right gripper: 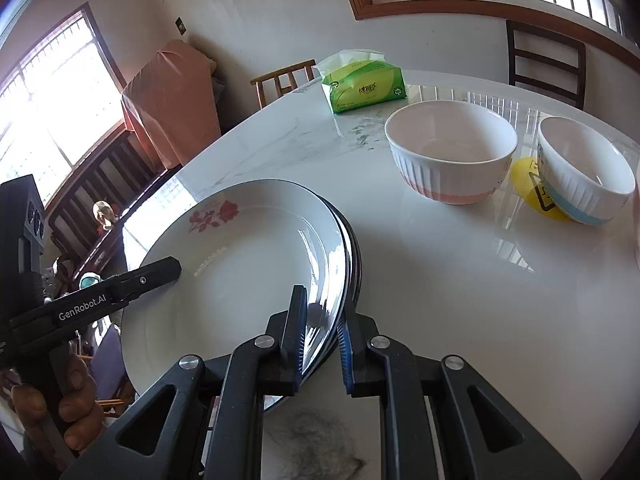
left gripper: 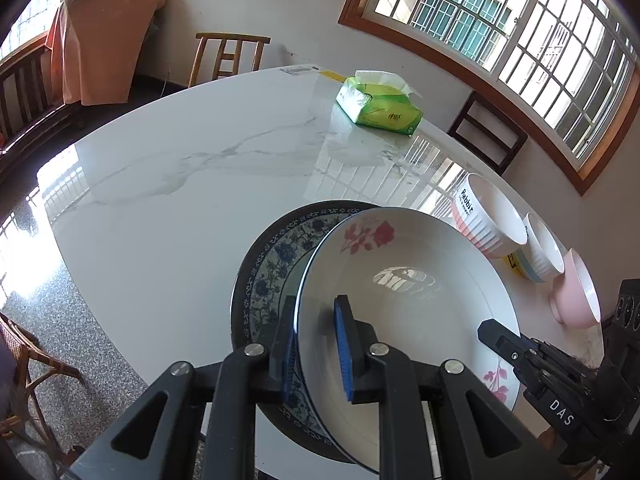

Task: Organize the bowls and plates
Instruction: 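Lift and carry the rose-print plate with both grippers to the blue plate stack, then lower the rose-print plate onto the stack and open both grippers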

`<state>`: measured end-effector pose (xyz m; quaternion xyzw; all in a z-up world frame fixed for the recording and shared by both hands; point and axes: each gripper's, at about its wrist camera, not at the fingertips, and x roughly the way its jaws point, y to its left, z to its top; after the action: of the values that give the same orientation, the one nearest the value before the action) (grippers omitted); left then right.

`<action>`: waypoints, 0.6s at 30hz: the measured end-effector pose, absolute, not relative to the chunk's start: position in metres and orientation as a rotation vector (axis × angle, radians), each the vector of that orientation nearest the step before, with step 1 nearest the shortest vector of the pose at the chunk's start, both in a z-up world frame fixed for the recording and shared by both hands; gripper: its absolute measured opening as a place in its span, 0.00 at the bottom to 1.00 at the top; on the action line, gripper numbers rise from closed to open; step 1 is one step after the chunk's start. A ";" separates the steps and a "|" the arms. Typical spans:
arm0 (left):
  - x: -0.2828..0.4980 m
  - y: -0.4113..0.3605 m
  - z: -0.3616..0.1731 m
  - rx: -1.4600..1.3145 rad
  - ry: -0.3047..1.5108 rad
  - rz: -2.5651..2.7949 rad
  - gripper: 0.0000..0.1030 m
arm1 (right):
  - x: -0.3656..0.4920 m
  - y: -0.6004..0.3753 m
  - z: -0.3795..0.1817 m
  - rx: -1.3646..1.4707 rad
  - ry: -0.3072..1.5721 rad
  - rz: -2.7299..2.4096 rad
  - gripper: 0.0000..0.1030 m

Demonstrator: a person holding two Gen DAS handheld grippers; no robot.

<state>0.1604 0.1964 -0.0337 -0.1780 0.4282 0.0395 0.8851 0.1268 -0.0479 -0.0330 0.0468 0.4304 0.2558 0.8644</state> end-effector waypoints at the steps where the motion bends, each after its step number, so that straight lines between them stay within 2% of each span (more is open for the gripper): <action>1: 0.160 0.197 -0.034 -0.370 0.891 0.084 0.17 | 0.126 -0.048 -0.034 0.096 0.903 0.536 0.14; 18: 0.166 0.205 -0.043 -0.375 0.892 0.107 0.18 | 0.126 -0.037 -0.038 0.067 0.896 0.541 0.15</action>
<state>0.1662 0.2050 -0.0434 -0.1804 0.4288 0.0515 0.8837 0.1261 -0.0366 -0.0382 0.0318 0.4278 0.2584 0.8656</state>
